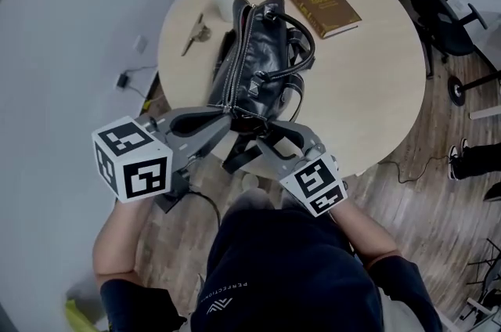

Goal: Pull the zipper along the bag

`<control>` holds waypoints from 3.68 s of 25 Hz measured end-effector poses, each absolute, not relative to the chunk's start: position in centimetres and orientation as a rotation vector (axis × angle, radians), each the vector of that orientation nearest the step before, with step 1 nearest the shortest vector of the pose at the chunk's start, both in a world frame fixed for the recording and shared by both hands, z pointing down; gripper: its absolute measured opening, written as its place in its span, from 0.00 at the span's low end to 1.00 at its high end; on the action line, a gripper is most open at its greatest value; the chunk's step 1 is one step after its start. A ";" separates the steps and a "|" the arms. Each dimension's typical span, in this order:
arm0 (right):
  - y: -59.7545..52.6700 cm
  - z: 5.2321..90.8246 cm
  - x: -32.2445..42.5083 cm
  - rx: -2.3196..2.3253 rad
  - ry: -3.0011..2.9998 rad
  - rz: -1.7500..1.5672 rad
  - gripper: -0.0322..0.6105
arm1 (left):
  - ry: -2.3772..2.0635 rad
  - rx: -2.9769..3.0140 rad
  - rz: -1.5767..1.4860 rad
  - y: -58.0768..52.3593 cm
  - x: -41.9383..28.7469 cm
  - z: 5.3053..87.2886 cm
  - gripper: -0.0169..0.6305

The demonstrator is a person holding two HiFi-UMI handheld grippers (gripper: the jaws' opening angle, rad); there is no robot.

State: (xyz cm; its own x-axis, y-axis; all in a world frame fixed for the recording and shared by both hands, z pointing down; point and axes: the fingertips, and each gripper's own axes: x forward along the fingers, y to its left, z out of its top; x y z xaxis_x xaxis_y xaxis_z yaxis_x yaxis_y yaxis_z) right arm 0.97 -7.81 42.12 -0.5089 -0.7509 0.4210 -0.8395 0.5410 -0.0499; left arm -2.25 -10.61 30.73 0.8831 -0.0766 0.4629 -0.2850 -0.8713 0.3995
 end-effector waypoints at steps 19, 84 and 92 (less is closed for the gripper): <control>-7.1 37.7 1.6 1.337 -2.513 0.332 0.26 | -0.208 2.635 0.893 -11.6 -1.6 29.8 0.06; -11.1 27.9 1.9 1.262 -2.677 0.340 0.27 | 0.179 2.550 1.325 -13.9 0.3 28.4 0.07; -10.6 28.5 1.6 1.197 -2.688 0.454 0.26 | 0.232 2.529 1.369 -13.3 0.4 28.8 0.06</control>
State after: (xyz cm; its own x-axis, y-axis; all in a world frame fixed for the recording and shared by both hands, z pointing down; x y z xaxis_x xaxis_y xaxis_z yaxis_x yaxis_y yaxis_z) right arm 1.60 -10.61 28.52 -0.6654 -0.6961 0.2697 -0.7461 0.6326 -0.2078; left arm 0.41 -13.34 28.77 0.5443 0.2593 0.7978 0.0182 -0.9544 0.2978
